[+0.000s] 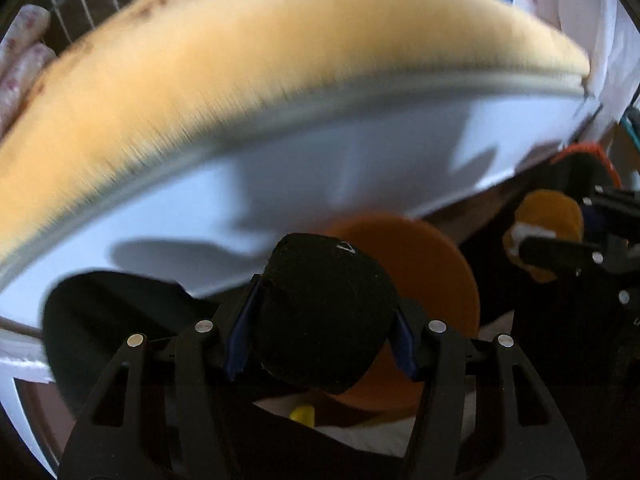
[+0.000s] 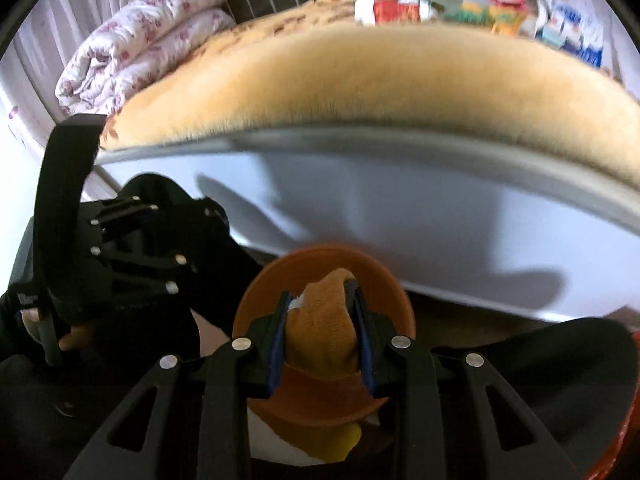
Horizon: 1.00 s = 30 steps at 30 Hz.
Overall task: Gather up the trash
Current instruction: 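Drop the black sock and orange cup into the orange bucket with both tools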
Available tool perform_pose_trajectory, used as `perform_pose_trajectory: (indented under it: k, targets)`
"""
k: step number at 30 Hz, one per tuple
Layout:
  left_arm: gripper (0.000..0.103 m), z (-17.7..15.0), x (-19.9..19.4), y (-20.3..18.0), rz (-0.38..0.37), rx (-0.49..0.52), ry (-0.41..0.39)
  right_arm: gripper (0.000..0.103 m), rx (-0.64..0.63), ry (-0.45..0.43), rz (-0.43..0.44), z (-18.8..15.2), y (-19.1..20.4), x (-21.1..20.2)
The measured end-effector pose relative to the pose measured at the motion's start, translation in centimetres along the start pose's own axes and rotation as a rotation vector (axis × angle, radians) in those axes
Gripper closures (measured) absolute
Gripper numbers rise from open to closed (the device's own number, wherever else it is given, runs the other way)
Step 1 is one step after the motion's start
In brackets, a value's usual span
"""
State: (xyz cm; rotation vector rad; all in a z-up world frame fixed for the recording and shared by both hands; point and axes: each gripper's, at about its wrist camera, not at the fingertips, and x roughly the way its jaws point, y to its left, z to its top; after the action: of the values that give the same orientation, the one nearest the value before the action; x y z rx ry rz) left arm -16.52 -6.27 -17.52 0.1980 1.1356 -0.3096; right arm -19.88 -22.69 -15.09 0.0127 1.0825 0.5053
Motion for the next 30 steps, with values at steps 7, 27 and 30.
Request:
perform_pose_trajectory:
  k: [7, 27, 30]
  targets:
    - [0.044, -0.7, 4.0, -0.6, -0.038, 0.028, 0.133, 0.064, 0.045, 0.093, 0.032, -1.2, -1.0, 3.4]
    - [0.025, 0.8, 1.2, 0.1, -0.002, 0.058, 0.061, 0.036, 0.095, -0.137, -0.076, 2.5, -4.9, -5.4]
    - [0.023, 2.7, -1.5, -0.1, -0.01, 0.062, -0.035, 0.028, 0.106, -0.258, -0.17, 5.4, -7.1, -9.5]
